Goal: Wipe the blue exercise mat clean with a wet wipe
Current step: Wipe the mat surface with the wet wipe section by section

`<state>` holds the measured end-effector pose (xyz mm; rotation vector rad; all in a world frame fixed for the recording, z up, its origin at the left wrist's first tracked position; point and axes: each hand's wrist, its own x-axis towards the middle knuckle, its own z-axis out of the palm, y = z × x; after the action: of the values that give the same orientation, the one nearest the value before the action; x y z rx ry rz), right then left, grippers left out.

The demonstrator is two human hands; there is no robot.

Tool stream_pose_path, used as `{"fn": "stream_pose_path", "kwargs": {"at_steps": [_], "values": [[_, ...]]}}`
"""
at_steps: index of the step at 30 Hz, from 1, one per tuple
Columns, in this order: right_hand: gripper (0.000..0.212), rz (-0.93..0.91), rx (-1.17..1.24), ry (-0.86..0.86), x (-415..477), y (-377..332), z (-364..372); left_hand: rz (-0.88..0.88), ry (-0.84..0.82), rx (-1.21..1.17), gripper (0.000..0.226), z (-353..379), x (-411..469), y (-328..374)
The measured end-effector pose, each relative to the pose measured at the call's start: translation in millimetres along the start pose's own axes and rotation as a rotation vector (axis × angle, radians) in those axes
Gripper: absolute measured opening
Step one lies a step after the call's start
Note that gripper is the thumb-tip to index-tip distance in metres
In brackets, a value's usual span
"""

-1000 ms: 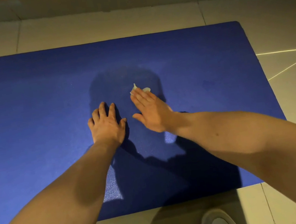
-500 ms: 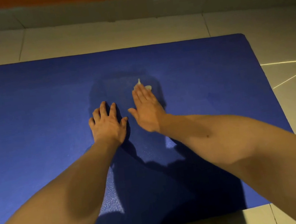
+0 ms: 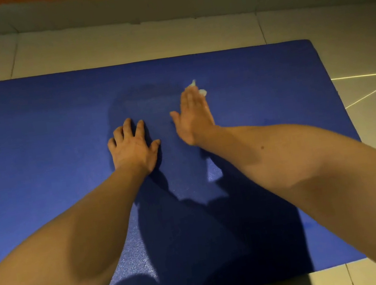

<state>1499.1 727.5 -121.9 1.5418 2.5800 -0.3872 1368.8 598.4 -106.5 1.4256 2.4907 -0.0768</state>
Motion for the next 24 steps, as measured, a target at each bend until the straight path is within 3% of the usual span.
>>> {"fn": "stream_pose_path", "kwargs": {"at_steps": [3, 7, 12, 16, 20, 24], "values": [[0.071, -0.213, 0.068, -0.113, -4.7, -15.9, -2.4, 0.001, -0.007, -0.006, 0.075, -0.6, 4.2, 0.3], [0.069, -0.413, -0.093, -0.025, 15.6, 26.9, -1.8, -0.016, -0.015, -0.012, 0.076, -5.6, 14.1, 7.2], [0.075, 0.001, -0.069, -0.026, 42.6, 70.8, -21.0, -0.051, -0.083, -0.012, 0.086, -9.9, 21.2, 15.8], [0.078, 0.12, 0.009, 0.027, 46.6, 28.5, -16.3, -0.077, -0.089, -0.023, 0.087, -11.5, 22.3, 19.6], [0.072, -0.178, -0.032, -0.02, 50.3, -15.3, -8.7, -0.087, -0.1, -0.015, 0.088, -13.8, 23.9, 21.7], [0.069, -0.379, -0.122, -0.051, 65.9, 10.1, -11.2, -0.083, -0.108, 0.017, 0.088, -16.4, 25.5, 22.6]]}}
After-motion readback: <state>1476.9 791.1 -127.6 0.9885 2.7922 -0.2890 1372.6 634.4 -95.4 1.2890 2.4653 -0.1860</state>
